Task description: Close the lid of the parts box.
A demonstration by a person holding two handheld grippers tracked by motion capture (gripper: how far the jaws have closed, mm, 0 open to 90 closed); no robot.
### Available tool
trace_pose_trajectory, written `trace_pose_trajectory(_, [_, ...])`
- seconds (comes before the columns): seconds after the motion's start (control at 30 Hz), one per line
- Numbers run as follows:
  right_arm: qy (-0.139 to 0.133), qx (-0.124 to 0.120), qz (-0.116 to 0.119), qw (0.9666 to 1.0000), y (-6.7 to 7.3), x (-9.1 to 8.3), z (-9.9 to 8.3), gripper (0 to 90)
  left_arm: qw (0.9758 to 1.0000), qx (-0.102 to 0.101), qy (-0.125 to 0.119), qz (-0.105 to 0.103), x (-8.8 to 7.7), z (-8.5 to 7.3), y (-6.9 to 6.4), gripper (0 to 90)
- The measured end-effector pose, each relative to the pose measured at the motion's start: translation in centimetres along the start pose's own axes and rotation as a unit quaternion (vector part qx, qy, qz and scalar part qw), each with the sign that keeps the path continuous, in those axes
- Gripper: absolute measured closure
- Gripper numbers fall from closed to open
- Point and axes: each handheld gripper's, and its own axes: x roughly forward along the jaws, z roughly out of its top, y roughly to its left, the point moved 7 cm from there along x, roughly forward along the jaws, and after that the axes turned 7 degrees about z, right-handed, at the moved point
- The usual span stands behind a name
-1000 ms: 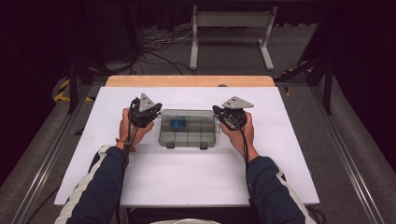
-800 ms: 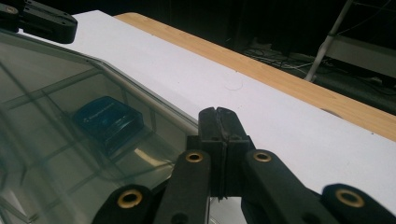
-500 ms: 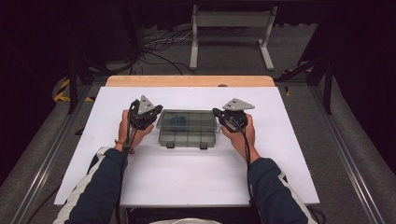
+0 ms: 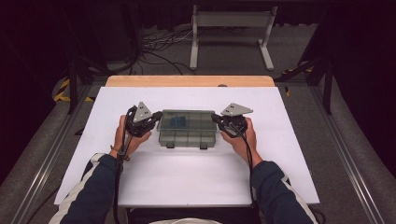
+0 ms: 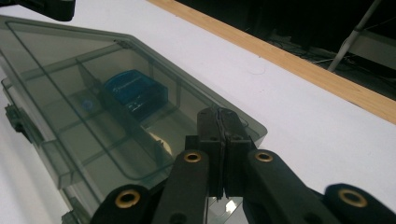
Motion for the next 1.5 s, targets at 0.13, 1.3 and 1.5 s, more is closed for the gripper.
trace_pose_trajectory(0.13, [0.006,-0.008,0.004,0.9999,0.4,-0.1,-0.3,89.2,0.9999,0.005,0.002,-0.010,-0.2,-0.4,-0.8,86.2])
trace_pose_trajectory(1.3, [0.007,-0.003,0.038,0.9993,1.1,0.2,-3.1,86.7,0.9933,-0.011,0.002,-0.115,0.0,-2.8,-3.0,82.1])
trace_pose_trajectory(1.5, [0.011,-0.029,0.026,0.9992,1.3,0.3,-3.0,85.4,0.9956,-0.005,0.011,-0.093,0.0,-2.7,-2.8,70.1])
